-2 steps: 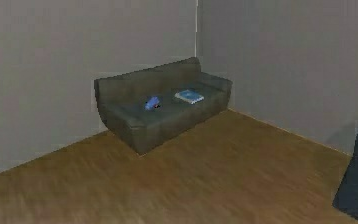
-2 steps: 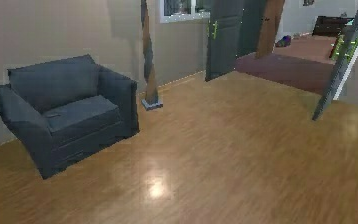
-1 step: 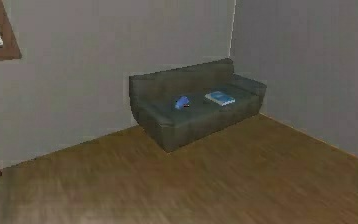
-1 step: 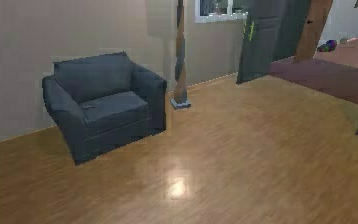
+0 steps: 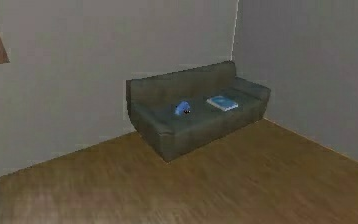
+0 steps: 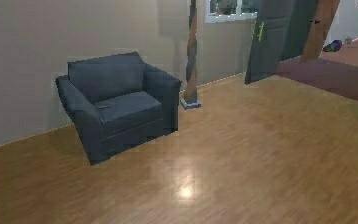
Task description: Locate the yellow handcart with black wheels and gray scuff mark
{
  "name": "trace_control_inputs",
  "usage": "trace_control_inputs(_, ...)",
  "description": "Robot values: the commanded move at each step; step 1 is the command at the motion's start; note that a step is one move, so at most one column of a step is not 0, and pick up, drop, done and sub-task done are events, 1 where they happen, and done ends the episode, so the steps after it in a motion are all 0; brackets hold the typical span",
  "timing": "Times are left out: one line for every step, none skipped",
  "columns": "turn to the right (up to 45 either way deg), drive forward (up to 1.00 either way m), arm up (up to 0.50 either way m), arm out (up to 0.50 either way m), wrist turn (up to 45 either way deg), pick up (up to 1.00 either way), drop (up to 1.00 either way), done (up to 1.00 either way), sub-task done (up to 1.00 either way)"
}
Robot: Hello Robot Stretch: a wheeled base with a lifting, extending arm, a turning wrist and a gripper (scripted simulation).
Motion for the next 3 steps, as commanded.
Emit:
trace_control_inputs(-33.0,0.00,0.00,0.00,0.0,0.00,0.00,0.00,0.00)
trace_control_inputs(0.0,0.50,0.00,0.00,0.0,0.00,0.00,0.00,0.00)
trace_control_inputs(-42.0,0.00,0.00,0.00,0.0,0.00,0.00,0.00,0.00)
